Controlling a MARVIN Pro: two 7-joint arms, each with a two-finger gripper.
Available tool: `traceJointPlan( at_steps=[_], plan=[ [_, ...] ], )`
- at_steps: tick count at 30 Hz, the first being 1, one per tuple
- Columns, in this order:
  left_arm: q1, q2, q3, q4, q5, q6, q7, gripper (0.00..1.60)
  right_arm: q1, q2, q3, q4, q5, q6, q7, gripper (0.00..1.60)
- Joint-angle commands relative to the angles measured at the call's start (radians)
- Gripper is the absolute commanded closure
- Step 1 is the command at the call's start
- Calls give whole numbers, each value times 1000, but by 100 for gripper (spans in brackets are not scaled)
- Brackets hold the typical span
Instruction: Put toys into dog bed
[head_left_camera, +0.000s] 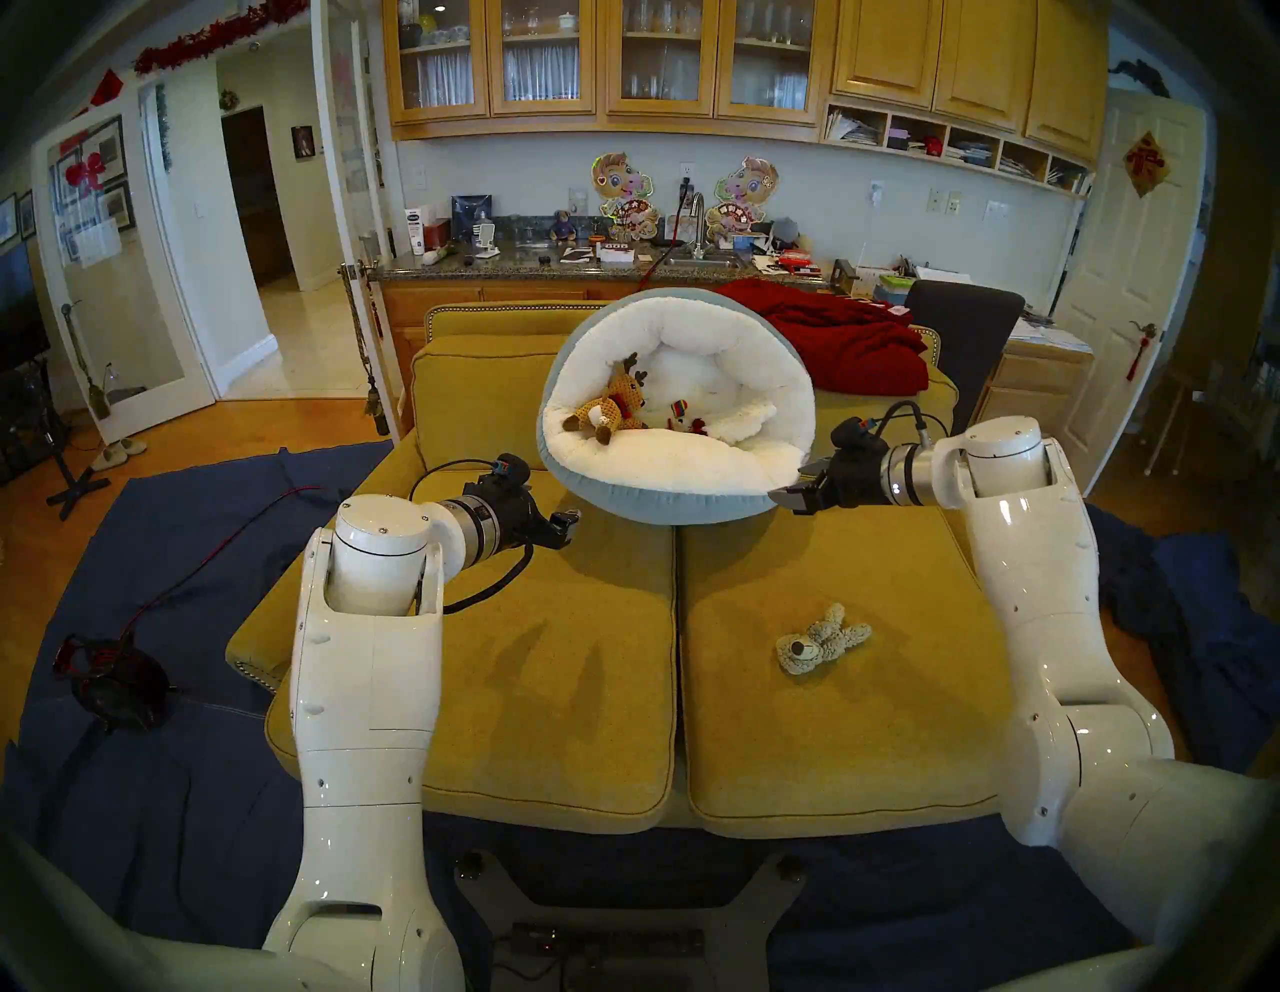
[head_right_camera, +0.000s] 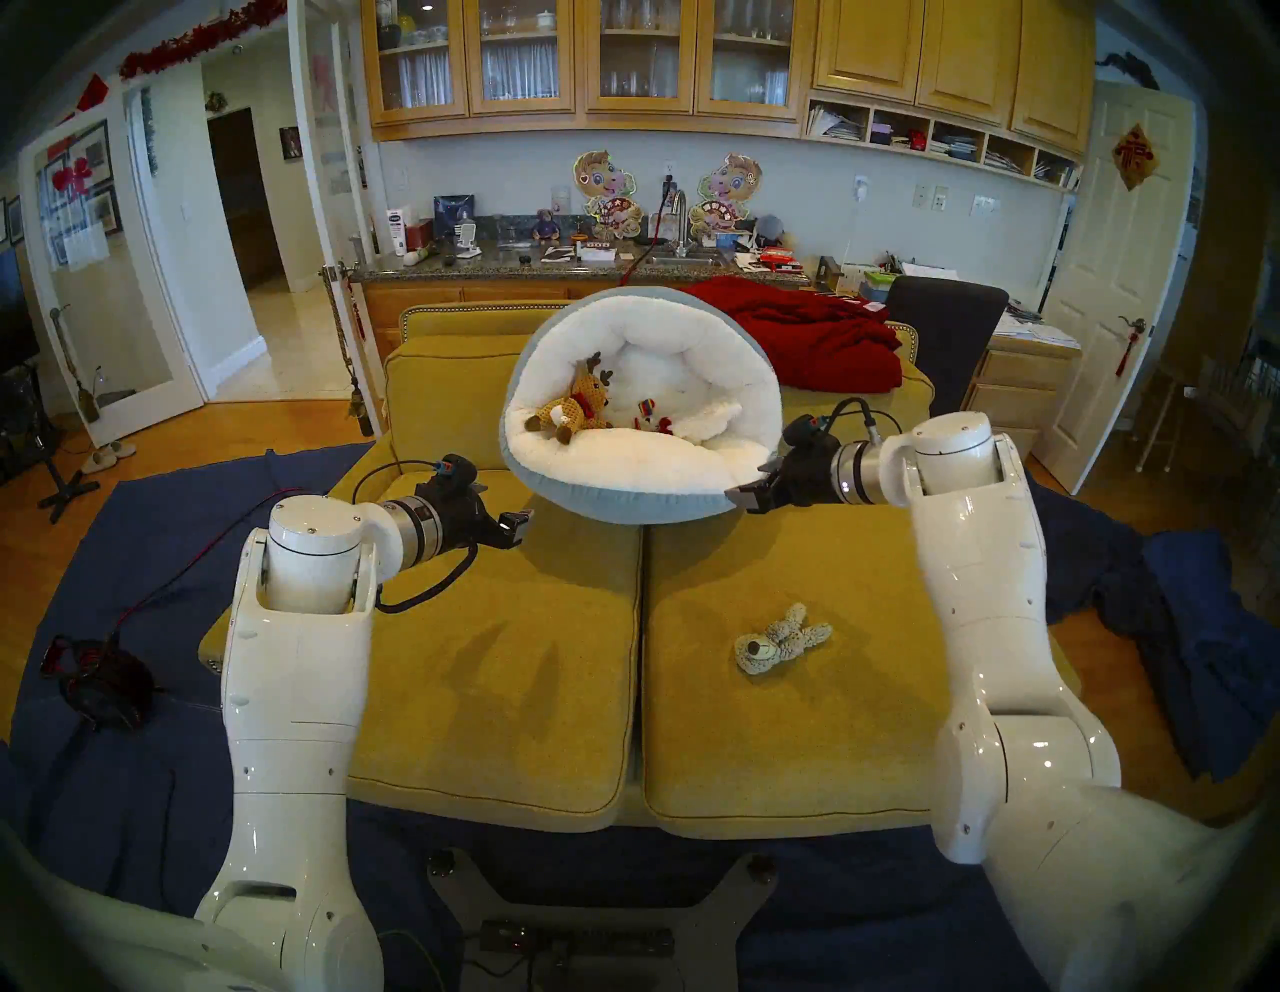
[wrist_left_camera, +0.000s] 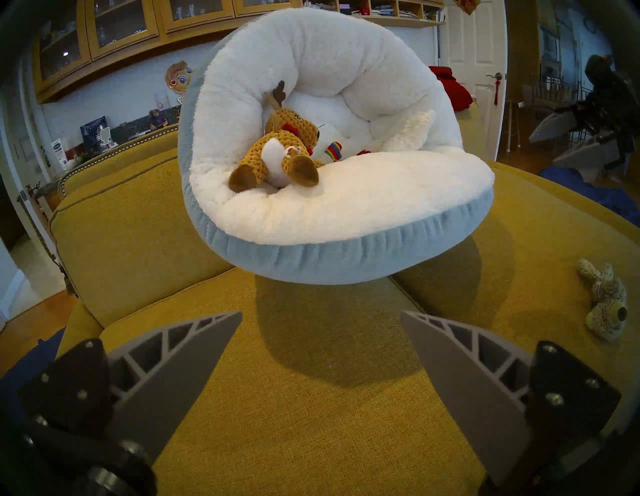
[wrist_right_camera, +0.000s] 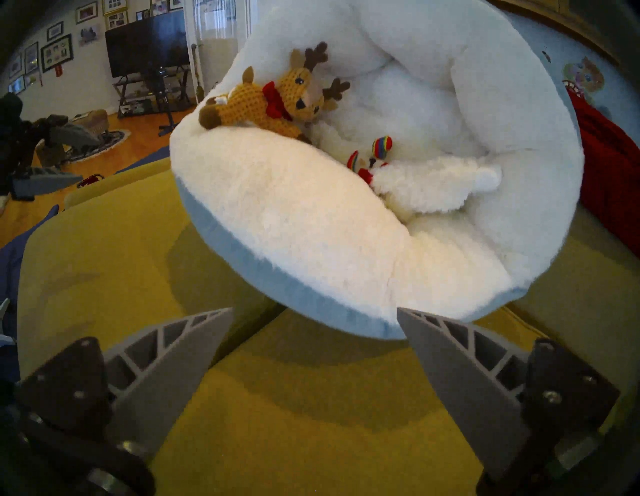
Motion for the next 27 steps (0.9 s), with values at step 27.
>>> traceJointPlan(
  at_steps=[27],
  plan=[
    [-39,-1,-2,-32,-8,-6,4,0,-242,159,84,-406,27,176,106,0]
  ],
)
